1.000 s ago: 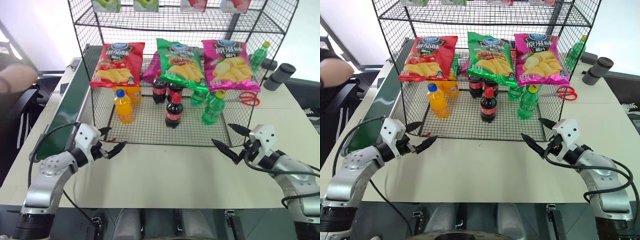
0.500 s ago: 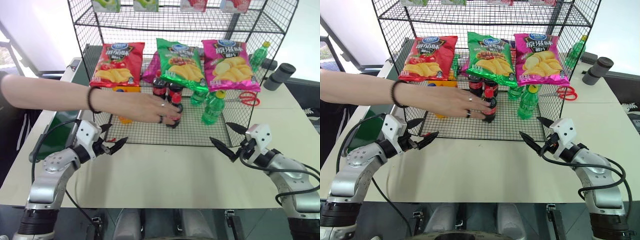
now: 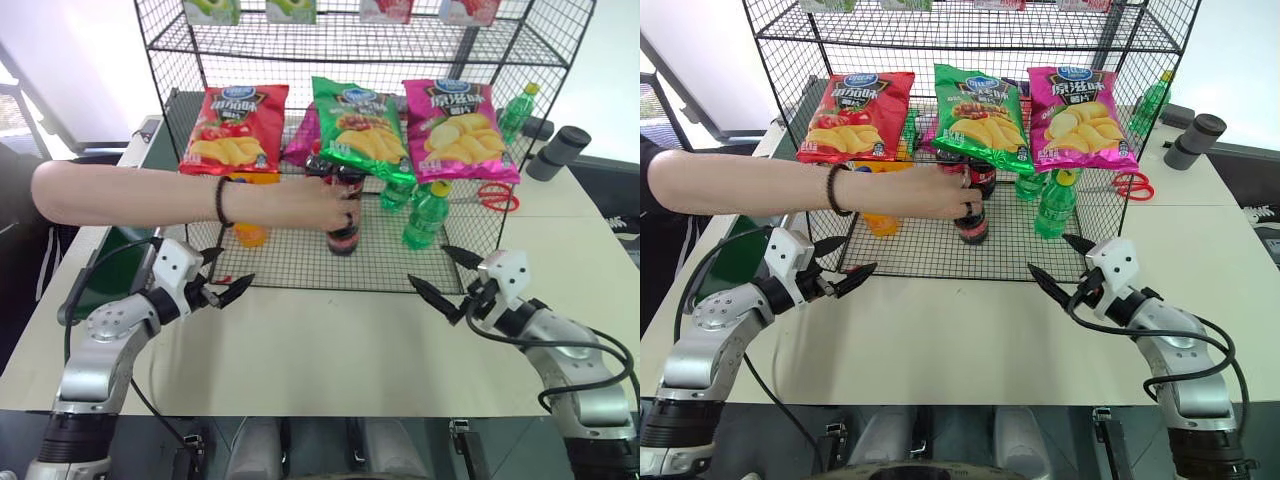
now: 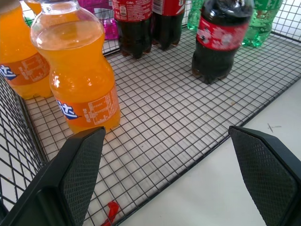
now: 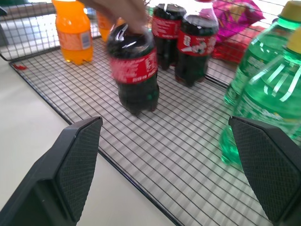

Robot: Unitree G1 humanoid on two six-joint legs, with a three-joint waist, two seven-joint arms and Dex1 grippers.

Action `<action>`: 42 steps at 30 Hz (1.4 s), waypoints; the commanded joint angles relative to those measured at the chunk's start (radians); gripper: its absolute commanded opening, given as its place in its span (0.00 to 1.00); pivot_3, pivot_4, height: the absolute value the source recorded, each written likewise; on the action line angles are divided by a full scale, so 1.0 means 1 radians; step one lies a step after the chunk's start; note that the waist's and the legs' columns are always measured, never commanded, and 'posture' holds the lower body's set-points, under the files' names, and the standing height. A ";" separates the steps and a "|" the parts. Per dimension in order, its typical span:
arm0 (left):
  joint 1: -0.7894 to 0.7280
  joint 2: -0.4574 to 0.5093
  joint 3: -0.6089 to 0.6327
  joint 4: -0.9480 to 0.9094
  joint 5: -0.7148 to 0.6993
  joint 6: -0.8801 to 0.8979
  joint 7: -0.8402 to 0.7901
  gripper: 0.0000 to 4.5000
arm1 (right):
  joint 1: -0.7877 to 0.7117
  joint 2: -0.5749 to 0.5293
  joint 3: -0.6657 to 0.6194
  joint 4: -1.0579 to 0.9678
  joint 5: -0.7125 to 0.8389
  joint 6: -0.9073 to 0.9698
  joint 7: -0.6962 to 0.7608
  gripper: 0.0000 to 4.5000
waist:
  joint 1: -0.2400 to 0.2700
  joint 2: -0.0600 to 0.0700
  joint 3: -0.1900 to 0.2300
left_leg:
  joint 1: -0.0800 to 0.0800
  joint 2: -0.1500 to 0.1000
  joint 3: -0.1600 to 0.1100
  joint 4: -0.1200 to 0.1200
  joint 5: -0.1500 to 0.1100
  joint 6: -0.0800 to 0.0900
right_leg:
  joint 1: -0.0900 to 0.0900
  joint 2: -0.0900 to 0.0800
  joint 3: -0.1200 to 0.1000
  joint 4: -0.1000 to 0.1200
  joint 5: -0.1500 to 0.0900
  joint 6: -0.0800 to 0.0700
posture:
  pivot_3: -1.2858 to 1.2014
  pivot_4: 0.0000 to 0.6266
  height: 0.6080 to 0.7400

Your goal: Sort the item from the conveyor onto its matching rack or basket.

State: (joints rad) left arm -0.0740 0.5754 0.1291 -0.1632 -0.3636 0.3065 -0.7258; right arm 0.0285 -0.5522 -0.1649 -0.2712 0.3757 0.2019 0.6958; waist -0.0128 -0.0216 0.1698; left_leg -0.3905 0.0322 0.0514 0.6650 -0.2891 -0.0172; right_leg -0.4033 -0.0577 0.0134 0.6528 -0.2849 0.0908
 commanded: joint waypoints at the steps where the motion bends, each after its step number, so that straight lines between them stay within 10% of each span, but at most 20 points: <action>1: -0.015 0.008 0.012 0.003 0.001 -0.022 -0.011 1.00 | -0.032 0.012 0.009 -0.051 0.000 0.010 -0.027 1.00 | 0.001 0.000 0.000 | 0.000 0.000 0.000 0.000 0.000 0.000 | 0.000 0.000 0.000 0.000 0.000 0.000 | 0.52 0.24 1.00; 42: 0.048 -0.110 0.300 -0.036 0.025 0.013 0.455 1.00 | -0.324 0.054 0.023 0.293 -0.060 -0.086 -0.040 1.00 | -0.002 0.000 0.000 | 0.000 0.000 0.000 0.001 0.000 0.000 | 0.000 -0.003 0.000 0.001 0.000 0.000 | 0.52 0.24 1.00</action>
State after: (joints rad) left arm -0.0151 0.4566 0.4244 -0.1920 -0.3645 0.3200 -0.2952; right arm -0.2806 -0.4881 -0.1100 0.0291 0.3155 0.1244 0.6644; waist -0.0144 -0.0219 0.1696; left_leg -0.3906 0.0321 0.0514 0.6658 -0.2891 -0.0173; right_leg -0.4038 -0.0603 0.0129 0.6542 -0.2848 0.0909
